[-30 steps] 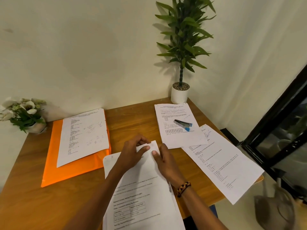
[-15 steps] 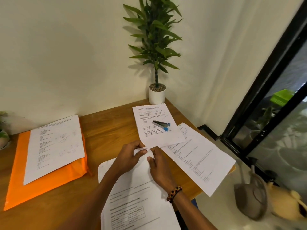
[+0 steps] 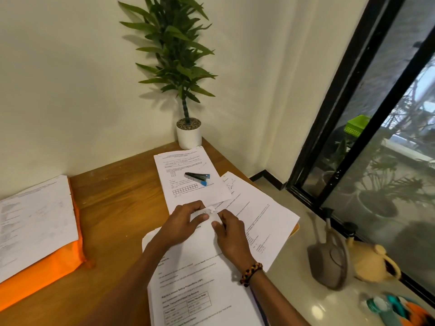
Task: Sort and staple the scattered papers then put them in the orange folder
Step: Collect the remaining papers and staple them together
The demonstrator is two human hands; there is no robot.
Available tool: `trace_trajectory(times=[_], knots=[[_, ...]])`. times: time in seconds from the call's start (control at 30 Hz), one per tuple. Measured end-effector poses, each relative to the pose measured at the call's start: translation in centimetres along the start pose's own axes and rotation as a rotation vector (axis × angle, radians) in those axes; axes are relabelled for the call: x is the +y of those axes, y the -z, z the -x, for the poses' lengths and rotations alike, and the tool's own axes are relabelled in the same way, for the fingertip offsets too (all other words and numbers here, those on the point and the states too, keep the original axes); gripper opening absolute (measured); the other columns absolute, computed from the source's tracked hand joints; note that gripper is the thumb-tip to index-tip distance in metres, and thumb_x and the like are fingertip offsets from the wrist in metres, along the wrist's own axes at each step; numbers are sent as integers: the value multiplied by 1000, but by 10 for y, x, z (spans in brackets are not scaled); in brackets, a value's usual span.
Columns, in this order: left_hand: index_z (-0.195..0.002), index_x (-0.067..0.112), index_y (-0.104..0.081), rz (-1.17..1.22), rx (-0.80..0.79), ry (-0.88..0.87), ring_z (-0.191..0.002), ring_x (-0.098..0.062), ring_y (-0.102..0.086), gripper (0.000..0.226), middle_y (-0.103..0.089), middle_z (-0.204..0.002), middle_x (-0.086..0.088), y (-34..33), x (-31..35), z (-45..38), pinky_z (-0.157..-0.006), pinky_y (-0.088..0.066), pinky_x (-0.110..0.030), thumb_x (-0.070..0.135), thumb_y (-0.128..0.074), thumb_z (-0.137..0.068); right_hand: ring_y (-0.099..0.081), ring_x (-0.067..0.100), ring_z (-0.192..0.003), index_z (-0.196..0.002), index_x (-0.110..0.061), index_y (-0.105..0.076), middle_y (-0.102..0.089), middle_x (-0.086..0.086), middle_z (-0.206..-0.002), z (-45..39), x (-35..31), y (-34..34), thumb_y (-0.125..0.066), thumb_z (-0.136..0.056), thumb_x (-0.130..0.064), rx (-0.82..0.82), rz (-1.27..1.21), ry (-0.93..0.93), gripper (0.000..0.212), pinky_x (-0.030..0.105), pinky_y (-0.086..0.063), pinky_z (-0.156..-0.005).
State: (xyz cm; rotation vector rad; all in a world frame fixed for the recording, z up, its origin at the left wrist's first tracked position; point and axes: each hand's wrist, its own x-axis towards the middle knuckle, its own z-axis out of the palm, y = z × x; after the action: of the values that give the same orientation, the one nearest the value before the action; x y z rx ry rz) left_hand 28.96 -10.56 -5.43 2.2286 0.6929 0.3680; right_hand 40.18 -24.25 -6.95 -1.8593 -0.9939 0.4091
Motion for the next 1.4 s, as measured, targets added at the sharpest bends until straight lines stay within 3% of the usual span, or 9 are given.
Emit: trace_trajectory(times=[0.2,0.3,0.4,0.53,0.63,0.83,1.0,1.13,1.4], knots=[[-97,30,-58,16,-13,33,-89,-14,-63,16,-65,-97,12,-4,7,-13,-76,-44,-20,46,-58,-98,-61,7,-93,-97,-29,-64,-66,-14,-98,-35,6,34,-69,-95,-33,199,-19,-105,6,26,-55,-83],[-101,27,-60,37,-16,51,-92,-15,-64,22,-68,-104,9,-2,5,-17,-80,-45,-23,48,-57,-97,-48,22,-124,-125,-23,-56,-54,-1,-133,-69,33,55,-75,-85,-46,173,440,-159,50,41,-43,-107],[-104,27,-61,69,-16,74,-96,-16,-65,24,-69,-108,7,-2,4,-19,-85,-48,-26,50,-57,-97,-46,28,-123,-136,-15,-44,-51,7,-131,-91,49,76,-81,-69,-63,8,649,-333,90,46,-41,-105],[-100,28,-59,66,-21,92,-91,-14,-63,15,-65,-99,11,-4,11,-21,-85,-44,-24,43,-58,-98,-51,30,-116,-130,-13,-49,-57,10,-122,-101,51,90,-86,-71,-45,120,826,-393,77,46,-45,-92],[-99,29,-59,62,-20,75,-88,-13,-62,13,-63,-94,14,-2,17,-25,-84,-42,-23,43,-59,-98,-48,24,-98,-101,-18,-57,-55,3,-96,-93,43,99,-81,-74,-22,297,1022,-305,37,38,-31,-76],[-107,27,-60,130,35,61,-97,-13,-61,22,-65,-107,7,6,33,-36,-88,-41,-26,46,-61,-96,-56,19,-74,-79,-14,-58,-62,2,-82,-58,20,132,-75,-89,-21,102,513,-280,21,33,-48,-66],[-103,25,-62,165,31,-42,-115,-8,-56,23,-55,-123,13,8,55,-51,-100,-45,-27,45,-65,-93,-67,4,-99,-100,-22,-68,-73,-11,-101,-13,4,166,-71,-88,2,-162,-84,-255,28,23,-53,-80],[-102,23,-64,179,-28,-103,-112,3,-54,22,-48,-125,16,6,77,-53,-91,-44,-11,42,-65,-94,-70,13,-109,-114,-14,-71,-75,-5,-116,11,14,197,-67,-88,10,-299,-234,-216,36,30,-58,-91],[-96,36,-58,133,-173,-119,-99,-4,-60,16,-60,-101,25,-17,108,-49,-80,-42,-17,52,-59,-95,-71,31,-110,-120,-6,-68,-74,10,-119,23,15,194,-66,-92,0,-340,-354,-216,28,49,-59,-93]])
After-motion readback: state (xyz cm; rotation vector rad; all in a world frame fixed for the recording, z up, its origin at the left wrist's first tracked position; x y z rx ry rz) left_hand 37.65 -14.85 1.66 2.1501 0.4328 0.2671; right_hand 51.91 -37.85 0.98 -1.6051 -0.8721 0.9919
